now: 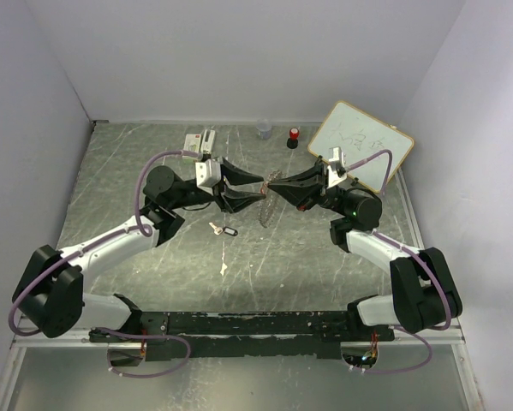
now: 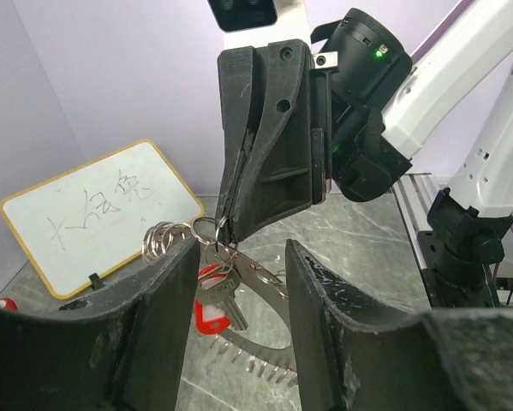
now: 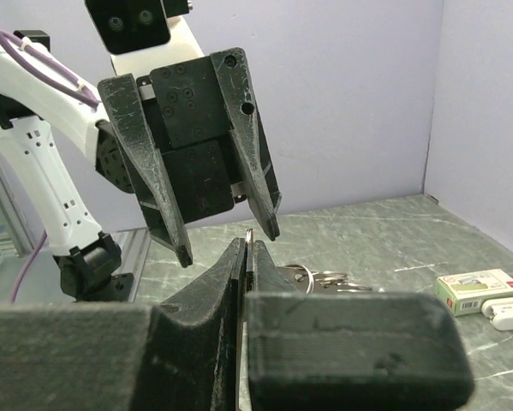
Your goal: Put the keys on the keyring
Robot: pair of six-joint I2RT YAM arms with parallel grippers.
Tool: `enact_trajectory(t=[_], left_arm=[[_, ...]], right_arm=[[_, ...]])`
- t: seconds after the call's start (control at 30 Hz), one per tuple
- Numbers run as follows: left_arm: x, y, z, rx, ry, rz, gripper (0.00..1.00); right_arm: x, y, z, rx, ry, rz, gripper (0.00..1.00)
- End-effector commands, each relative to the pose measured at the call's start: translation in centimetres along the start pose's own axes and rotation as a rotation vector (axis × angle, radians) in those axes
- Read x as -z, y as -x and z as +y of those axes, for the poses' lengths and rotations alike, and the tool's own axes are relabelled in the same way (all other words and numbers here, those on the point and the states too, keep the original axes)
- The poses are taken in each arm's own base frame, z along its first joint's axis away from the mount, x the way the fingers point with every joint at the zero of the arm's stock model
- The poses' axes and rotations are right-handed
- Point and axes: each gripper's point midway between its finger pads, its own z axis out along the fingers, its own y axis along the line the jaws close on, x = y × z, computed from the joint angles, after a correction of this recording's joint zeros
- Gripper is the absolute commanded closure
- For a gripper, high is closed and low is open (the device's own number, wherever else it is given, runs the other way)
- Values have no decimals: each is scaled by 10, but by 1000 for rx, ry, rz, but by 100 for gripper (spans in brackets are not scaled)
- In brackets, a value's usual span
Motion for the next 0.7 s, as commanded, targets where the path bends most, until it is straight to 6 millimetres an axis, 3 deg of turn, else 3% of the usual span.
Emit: enact_trajectory(t=[0.0,0.67], left_arm=[[-6,20,2,-45,-38,-45,46],[-13,9,11,-7,-43,-22,80]], right_arm=[[0,35,28,230,111,-126,100],[1,38,33,244,125,-124,100]])
